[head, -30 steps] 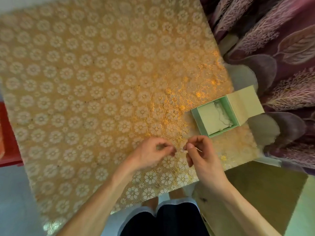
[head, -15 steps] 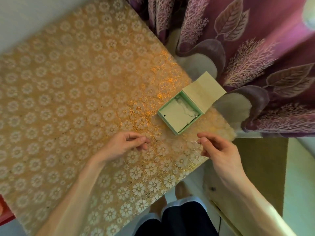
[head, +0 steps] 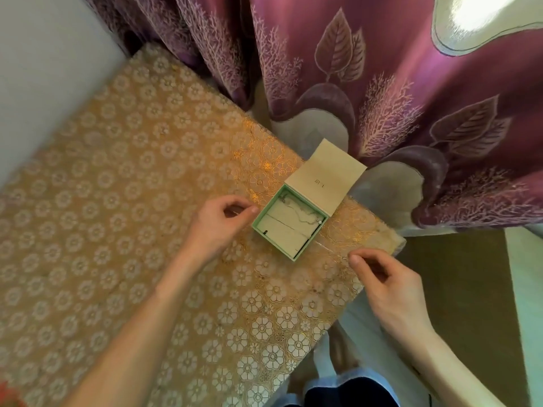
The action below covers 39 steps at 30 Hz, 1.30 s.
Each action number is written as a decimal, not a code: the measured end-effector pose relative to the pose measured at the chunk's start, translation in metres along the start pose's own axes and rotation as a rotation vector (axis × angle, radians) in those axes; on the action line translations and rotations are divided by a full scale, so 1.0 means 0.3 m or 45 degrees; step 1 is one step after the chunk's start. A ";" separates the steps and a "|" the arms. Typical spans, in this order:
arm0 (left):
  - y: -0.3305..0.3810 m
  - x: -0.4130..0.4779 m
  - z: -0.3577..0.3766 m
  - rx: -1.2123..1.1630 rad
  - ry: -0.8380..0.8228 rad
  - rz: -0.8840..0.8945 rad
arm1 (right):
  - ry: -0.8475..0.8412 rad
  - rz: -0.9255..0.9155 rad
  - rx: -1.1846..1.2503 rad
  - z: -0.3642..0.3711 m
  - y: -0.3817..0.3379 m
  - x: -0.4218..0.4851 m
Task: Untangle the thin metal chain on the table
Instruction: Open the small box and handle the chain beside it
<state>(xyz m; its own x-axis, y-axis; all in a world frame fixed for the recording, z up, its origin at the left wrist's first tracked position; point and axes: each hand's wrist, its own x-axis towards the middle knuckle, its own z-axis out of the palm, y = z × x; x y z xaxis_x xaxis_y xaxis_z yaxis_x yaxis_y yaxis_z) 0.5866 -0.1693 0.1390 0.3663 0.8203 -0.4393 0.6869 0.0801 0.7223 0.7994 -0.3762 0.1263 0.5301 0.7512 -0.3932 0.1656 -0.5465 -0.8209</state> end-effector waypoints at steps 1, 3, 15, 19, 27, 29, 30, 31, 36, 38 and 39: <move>0.025 0.010 0.004 0.039 0.001 0.028 | -0.002 -0.021 -0.019 0.012 -0.003 0.006; 0.056 0.029 0.014 0.120 -0.008 0.060 | 0.007 -0.064 -0.072 0.039 -0.011 0.023; 0.091 0.075 0.068 0.508 0.080 0.263 | -0.007 -0.180 -0.101 0.190 -0.080 0.117; 0.058 0.084 0.090 0.585 0.086 0.336 | 0.025 -0.222 -0.187 0.214 -0.064 0.139; -0.001 0.058 0.188 0.935 -0.053 0.188 | 0.081 -0.347 -0.766 0.282 -0.035 0.180; -0.007 0.058 0.194 0.959 0.016 0.205 | 0.087 -0.329 -0.830 0.290 -0.044 0.188; -0.009 0.057 0.196 0.970 0.055 0.231 | 0.095 -0.319 -0.857 0.294 -0.048 0.190; -0.008 0.056 0.198 0.978 0.092 0.262 | 0.102 -0.309 -0.884 0.298 -0.052 0.191; 0.005 0.072 0.202 1.031 0.172 0.398 | 0.096 -0.295 -0.894 0.304 -0.061 0.188; 0.007 0.090 0.202 1.039 0.174 0.409 | 0.115 -0.301 -0.858 0.303 -0.060 0.183; 0.006 0.101 0.202 1.059 0.171 0.414 | 0.131 -0.307 -0.853 0.305 -0.058 0.182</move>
<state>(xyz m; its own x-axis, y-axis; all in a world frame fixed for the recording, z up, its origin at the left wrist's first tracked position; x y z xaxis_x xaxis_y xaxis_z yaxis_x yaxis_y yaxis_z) 0.6370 -0.1786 0.0947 0.5808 0.7945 -0.1771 0.8136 -0.5597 0.1573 0.7495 -0.2918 0.0812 0.4848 0.8590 -0.1649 0.7452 -0.5043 -0.4363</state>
